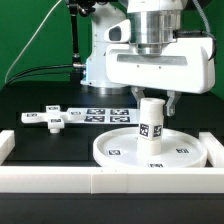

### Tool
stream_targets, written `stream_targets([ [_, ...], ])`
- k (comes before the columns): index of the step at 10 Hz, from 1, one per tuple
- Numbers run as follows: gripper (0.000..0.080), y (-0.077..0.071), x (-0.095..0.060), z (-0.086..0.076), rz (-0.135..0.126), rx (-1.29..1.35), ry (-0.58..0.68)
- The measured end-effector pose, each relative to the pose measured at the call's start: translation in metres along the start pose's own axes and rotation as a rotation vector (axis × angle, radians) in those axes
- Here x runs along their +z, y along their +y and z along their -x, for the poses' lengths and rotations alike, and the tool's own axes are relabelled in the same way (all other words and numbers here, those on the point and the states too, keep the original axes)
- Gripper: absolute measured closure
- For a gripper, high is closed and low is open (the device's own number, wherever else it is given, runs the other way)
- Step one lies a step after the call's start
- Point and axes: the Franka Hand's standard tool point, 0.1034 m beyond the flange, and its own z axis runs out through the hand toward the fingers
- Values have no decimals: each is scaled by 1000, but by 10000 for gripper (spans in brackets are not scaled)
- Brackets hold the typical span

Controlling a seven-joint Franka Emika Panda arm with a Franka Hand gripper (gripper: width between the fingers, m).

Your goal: Assemble round table

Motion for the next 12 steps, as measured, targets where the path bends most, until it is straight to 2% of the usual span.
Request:
stream_targets([
  [1,392,0,0,0,2,-77,-1],
  [2,239,0,0,1,2,-149,-2],
  [3,178,-2,0,3,1,-206,-2],
  [7,151,-2,0,3,1,-511,-3],
  [12,151,-2,0,1,31,-1104,-10],
])
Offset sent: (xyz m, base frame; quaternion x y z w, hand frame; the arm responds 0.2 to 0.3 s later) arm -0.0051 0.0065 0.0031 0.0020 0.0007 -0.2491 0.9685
